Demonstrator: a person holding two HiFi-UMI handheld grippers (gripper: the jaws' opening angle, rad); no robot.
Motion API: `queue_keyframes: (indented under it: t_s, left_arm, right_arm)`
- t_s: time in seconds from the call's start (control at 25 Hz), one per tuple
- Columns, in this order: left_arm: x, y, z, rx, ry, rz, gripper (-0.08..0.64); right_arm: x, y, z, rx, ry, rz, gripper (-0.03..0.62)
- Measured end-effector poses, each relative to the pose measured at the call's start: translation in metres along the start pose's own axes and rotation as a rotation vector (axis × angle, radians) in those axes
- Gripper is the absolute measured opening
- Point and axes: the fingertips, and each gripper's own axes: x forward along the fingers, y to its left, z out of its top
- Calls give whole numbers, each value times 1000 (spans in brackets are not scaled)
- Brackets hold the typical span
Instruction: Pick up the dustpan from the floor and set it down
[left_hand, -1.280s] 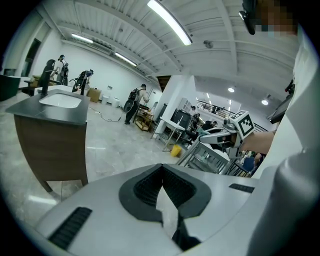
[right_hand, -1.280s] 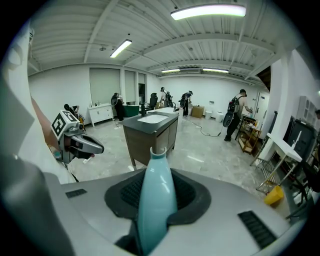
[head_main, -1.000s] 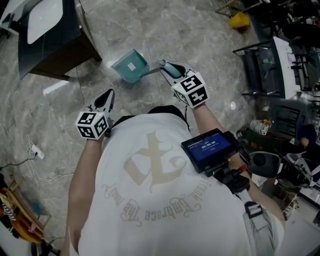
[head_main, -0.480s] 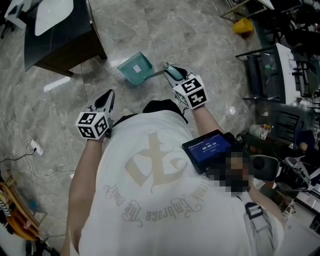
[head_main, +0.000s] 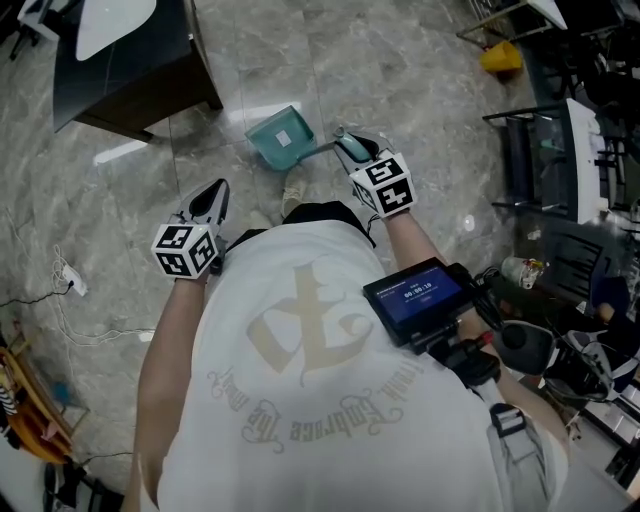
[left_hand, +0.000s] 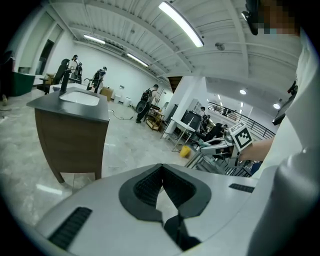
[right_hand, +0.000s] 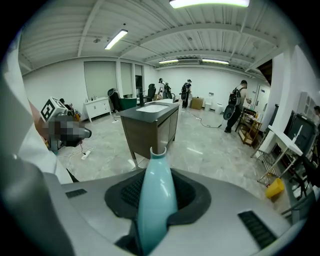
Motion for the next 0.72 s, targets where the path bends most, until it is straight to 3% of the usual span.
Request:
queue_keyframes:
  t_s: [0.72]
  left_arm:
    - [69, 28, 47, 4, 65, 41, 11]
  right_arm:
    - [86, -82, -20, 65, 95, 11, 106]
